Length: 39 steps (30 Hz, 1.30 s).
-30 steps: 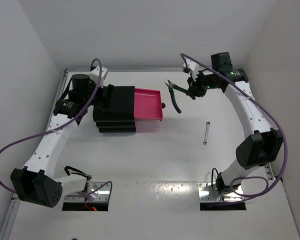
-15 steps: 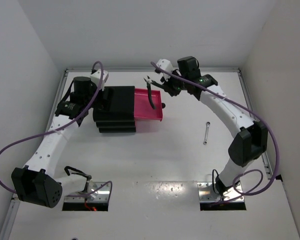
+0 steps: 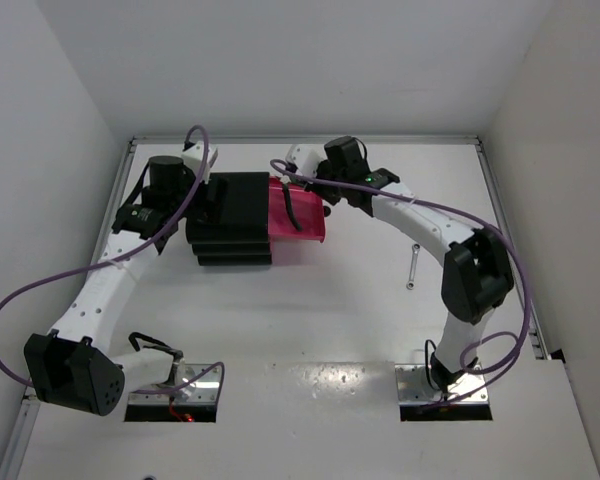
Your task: Sort the tools into containers
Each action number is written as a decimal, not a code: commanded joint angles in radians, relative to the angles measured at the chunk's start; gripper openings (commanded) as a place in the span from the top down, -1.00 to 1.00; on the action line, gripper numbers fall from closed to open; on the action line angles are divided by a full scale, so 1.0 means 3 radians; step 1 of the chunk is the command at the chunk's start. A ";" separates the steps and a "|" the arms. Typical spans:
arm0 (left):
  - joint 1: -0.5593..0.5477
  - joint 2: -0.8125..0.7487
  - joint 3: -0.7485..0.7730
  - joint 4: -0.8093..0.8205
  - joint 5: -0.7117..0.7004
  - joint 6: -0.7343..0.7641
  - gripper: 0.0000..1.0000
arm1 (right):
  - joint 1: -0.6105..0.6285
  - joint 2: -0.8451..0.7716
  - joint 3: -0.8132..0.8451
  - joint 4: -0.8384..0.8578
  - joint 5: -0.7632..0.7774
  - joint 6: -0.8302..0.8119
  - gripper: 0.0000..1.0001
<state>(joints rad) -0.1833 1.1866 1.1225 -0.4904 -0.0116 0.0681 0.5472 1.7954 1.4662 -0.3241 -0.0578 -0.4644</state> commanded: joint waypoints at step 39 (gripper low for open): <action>0.0089 -0.0028 -0.0040 0.0167 -0.0053 0.0023 -0.99 | 0.0339 0.0688 0.0753 -0.0290 -0.0421 -0.0027 0.98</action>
<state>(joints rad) -0.1680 1.1870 1.1130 -0.4706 -0.0227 0.0700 0.6277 1.9816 1.6402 -0.4126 -0.1188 -0.5159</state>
